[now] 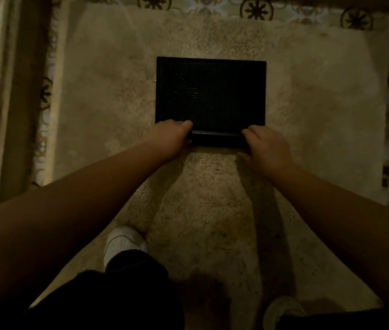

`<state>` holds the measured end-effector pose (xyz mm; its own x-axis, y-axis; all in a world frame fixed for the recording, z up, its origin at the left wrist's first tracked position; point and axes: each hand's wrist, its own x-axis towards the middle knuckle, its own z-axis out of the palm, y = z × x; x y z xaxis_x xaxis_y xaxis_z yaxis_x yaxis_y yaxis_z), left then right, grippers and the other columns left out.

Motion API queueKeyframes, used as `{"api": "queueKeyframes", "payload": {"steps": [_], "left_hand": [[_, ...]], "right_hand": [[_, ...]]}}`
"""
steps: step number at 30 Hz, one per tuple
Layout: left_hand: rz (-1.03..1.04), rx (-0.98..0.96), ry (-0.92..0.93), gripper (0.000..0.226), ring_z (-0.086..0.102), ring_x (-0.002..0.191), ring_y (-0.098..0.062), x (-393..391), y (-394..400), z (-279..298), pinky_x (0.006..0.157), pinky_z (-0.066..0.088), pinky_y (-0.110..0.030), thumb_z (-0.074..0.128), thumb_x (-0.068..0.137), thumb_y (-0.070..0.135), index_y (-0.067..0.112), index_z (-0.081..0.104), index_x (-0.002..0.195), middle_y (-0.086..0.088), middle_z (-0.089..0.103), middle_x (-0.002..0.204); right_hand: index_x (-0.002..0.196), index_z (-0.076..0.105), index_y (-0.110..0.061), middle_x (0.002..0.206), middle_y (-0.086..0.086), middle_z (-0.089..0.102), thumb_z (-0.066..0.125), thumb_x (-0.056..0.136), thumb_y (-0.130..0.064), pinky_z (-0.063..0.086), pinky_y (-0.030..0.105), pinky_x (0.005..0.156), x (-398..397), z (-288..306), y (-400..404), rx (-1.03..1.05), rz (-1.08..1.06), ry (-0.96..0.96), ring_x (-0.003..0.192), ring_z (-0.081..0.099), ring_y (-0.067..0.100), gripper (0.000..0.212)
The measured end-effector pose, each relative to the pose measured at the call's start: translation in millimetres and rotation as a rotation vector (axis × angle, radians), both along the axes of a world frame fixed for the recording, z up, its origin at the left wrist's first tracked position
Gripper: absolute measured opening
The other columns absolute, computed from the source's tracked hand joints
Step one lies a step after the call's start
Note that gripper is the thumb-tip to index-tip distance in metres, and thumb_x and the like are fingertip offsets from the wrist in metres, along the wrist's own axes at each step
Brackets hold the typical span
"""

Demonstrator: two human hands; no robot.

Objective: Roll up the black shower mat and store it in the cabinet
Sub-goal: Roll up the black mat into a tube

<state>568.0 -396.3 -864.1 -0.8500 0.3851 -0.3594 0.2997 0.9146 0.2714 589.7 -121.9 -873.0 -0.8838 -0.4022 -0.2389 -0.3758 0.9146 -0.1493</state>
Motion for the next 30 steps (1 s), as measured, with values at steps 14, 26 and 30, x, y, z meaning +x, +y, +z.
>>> {"api": "queueKeyframes", "payload": {"steps": [14,26,30], "left_hand": [[-0.132,-0.303,0.136,0.040,0.054,0.101,-0.033,-1.3,6.6,7.2,0.077,0.048,-0.044,0.057,0.086,0.015,0.007,0.047,0.123,-0.015,0.055,0.115],[-0.091,-0.233,0.089,0.037,0.057,0.099,-0.032,20.0,1.7,3.0,0.078,0.047,-0.042,0.057,0.088,0.019,0.010,0.046,0.122,-0.013,0.060,0.109],[-0.029,-0.142,0.039,0.031,0.052,0.106,-0.034,24.8,2.0,1.7,0.086,0.042,-0.043,0.056,0.088,0.017,0.007,0.051,0.117,-0.016,0.058,0.113]], "right_hand": [[0.125,0.049,-0.004,0.114,0.019,0.052,0.060,0.079,0.000,0.042,0.040,0.072,-27.3,3.7,-14.9,0.186,0.024,-0.038,0.102,0.048,0.034,0.047],[0.117,0.049,-0.019,0.108,0.011,0.059,0.082,0.071,-0.029,0.041,0.032,0.062,-49.7,12.6,-8.3,0.096,-0.022,-0.466,0.082,0.050,0.022,0.057],[0.118,0.059,-0.018,0.117,0.010,0.058,0.083,0.071,-0.024,0.043,0.031,0.069,-51.6,8.9,-4.3,-0.019,-0.118,-0.586,0.093,0.051,0.022,0.054]]}}
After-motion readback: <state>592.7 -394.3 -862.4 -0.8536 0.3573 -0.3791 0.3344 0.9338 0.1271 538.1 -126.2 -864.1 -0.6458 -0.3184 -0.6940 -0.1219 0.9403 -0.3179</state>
